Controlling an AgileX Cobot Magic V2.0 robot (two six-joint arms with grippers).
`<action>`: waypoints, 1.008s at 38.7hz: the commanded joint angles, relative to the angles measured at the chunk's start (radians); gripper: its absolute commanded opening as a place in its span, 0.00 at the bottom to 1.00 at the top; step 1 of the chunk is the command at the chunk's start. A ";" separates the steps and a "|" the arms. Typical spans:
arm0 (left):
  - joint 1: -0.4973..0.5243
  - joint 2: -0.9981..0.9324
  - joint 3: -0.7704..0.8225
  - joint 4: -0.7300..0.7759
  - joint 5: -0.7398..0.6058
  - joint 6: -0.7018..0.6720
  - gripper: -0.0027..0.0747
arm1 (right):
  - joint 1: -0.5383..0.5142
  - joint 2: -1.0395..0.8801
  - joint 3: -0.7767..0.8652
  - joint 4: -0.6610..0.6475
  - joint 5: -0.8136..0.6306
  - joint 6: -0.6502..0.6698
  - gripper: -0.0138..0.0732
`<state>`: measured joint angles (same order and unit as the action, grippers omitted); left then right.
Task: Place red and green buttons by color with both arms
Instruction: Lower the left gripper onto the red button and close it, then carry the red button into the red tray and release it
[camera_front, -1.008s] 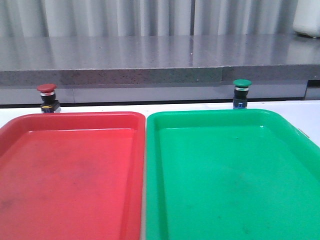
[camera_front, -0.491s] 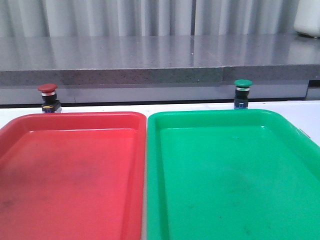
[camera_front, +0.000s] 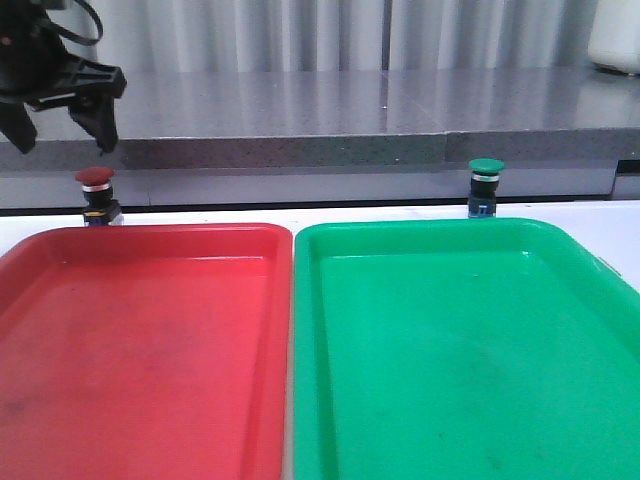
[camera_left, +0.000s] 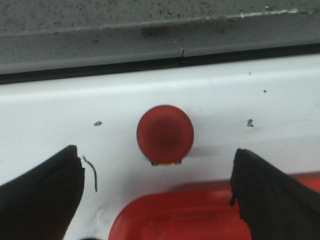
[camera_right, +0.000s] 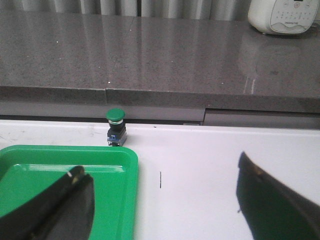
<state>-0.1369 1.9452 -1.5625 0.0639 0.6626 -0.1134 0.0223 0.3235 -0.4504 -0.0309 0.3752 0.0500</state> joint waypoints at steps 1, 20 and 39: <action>-0.004 0.046 -0.135 0.005 0.016 0.002 0.77 | -0.005 0.014 -0.036 -0.007 -0.076 0.000 0.85; -0.004 0.152 -0.252 0.005 0.052 0.002 0.41 | -0.005 0.014 -0.036 -0.007 -0.076 0.000 0.85; -0.005 -0.050 -0.220 0.028 0.082 0.002 0.06 | -0.005 0.014 -0.036 -0.007 -0.076 0.000 0.85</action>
<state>-0.1369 2.0380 -1.7755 0.0862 0.7717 -0.1078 0.0223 0.3235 -0.4504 -0.0309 0.3752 0.0500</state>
